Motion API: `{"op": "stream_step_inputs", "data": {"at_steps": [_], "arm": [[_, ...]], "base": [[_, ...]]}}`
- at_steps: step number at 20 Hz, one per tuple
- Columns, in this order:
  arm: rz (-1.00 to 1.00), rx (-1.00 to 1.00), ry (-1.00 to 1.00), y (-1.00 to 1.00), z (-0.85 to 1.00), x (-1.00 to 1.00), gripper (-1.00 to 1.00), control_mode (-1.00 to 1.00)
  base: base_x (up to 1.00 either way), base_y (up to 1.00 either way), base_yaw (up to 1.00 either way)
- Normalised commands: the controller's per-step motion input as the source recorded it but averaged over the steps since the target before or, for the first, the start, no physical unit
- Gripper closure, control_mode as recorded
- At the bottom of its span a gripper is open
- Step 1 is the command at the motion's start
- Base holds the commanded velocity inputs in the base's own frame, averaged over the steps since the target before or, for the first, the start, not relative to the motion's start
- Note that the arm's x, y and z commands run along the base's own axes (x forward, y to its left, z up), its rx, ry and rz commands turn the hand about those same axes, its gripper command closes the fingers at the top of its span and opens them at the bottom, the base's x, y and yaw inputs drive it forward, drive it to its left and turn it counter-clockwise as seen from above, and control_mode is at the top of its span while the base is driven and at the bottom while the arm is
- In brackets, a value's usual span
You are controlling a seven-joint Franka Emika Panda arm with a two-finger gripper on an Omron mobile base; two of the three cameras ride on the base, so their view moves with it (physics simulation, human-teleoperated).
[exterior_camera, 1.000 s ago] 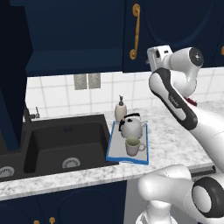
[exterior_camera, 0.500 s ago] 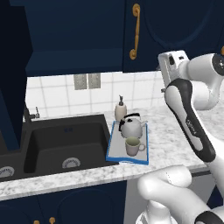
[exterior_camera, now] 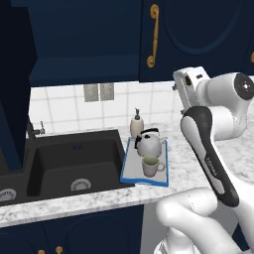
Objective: Pick the kettle from the counter and place it on the tray. Then pick the mug from the cabinet and place it on the tray. Then close the cabinet doors.
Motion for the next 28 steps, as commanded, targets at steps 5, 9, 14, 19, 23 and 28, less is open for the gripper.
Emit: {"op": "stream_step_inputs", "data": {"at_steps": [5, 9, 14, 19, 23, 28], "arm": [[-0.06, -0.27, -0.18, 0.83, -0.18, -0.44, -1.0, -1.0], [-0.18, -0.32, -0.23, 1.0, -0.21, -0.26, -1.0, -1.0], [-0.31, -0.22, -0.25, 0.89, -0.04, -0.31, -1.0, -1.0], [-0.33, -0.23, -0.23, 0.61, 0.13, -0.41, -1.0, -1.0], [-0.2, -0.2, -0.18, 0.6, 0.41, -0.48, -1.0, -1.0], [-0.09, -0.19, 0.0, 0.58, 0.12, -0.49, -1.0, -1.0]], "base": [[0.0, 0.0, 0.0], [0.0, 0.0, 0.0], [0.0, 0.0, 0.0], [0.0, 0.0, 0.0], [0.0, 0.0, 0.0], [0.0, 0.0, 0.0]]}}
